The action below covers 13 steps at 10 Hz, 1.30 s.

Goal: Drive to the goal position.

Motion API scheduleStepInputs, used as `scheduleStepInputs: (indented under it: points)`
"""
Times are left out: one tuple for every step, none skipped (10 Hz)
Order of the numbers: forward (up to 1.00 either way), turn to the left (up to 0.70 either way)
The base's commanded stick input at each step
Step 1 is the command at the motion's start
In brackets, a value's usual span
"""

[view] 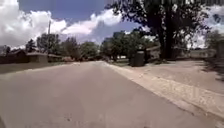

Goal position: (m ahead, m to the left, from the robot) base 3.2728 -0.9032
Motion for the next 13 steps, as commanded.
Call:
scheduleStepInputs:
  points:
    - [0.70, 0.00]
    - [0.70, 0.00]
    - [0.70, 0.00]
    - [0.70, 0.00]
    - [0.70, 0.00]
    - [0.70, 0.00]
    - [0.70, 0.00]
    - [0.70, 0.00]
    - [0.70, 0.00]
    - [0.70, 0.00]
    - [0.70, 0.00]
    - [0.70, 0.00]
    - [0.70, 0.00]
